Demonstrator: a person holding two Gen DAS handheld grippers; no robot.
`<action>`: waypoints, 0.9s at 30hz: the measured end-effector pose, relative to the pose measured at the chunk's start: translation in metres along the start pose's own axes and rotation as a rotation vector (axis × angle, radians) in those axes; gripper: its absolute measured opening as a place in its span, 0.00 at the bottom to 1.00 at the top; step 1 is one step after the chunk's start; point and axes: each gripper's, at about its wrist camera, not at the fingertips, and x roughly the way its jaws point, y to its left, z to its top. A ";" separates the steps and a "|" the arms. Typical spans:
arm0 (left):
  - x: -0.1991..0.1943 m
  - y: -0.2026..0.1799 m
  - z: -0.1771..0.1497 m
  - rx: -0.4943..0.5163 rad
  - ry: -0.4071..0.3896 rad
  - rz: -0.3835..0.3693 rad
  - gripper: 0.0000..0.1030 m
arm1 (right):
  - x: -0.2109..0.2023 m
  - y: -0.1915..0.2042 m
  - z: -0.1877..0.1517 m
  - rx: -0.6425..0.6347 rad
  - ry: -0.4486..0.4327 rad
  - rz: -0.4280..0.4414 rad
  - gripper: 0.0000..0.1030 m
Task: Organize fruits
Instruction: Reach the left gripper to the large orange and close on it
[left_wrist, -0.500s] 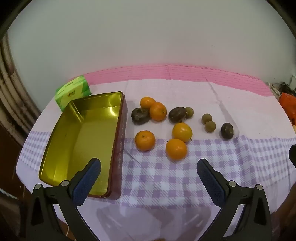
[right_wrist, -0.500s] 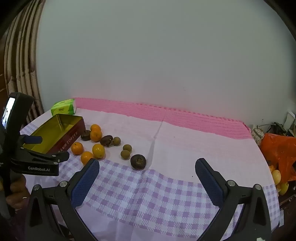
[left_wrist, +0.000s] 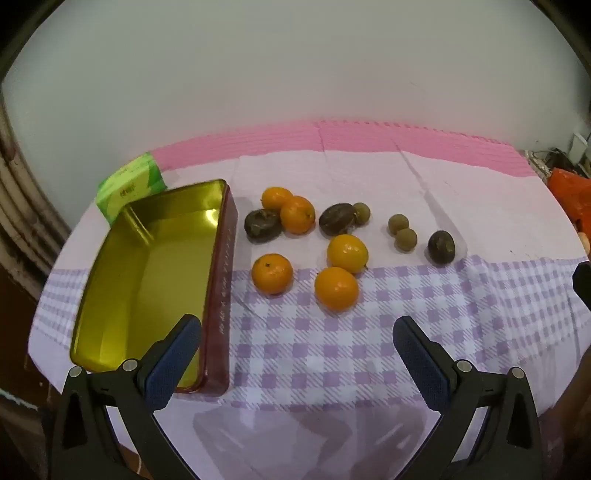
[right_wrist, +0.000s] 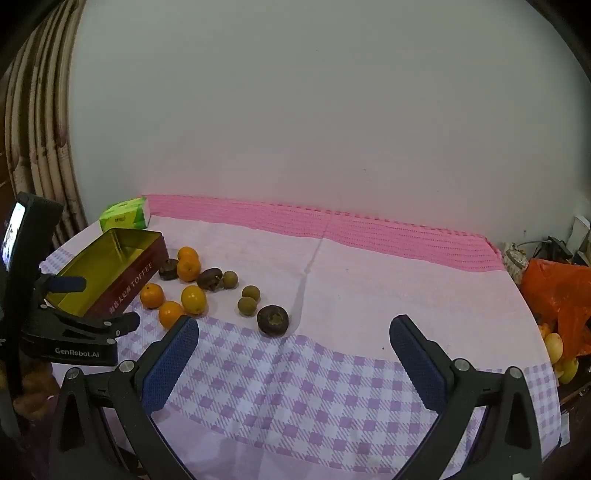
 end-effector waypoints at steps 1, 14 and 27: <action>0.002 0.001 0.000 -0.004 0.011 -0.014 1.00 | 0.004 -0.004 -0.004 0.009 0.005 0.002 1.00; 0.020 0.004 0.003 -0.050 0.072 -0.160 0.99 | 0.010 -0.008 -0.008 0.032 0.030 0.022 1.00; 0.053 -0.001 0.019 -0.039 0.164 -0.194 0.79 | 0.014 -0.016 -0.009 0.064 0.054 0.031 1.00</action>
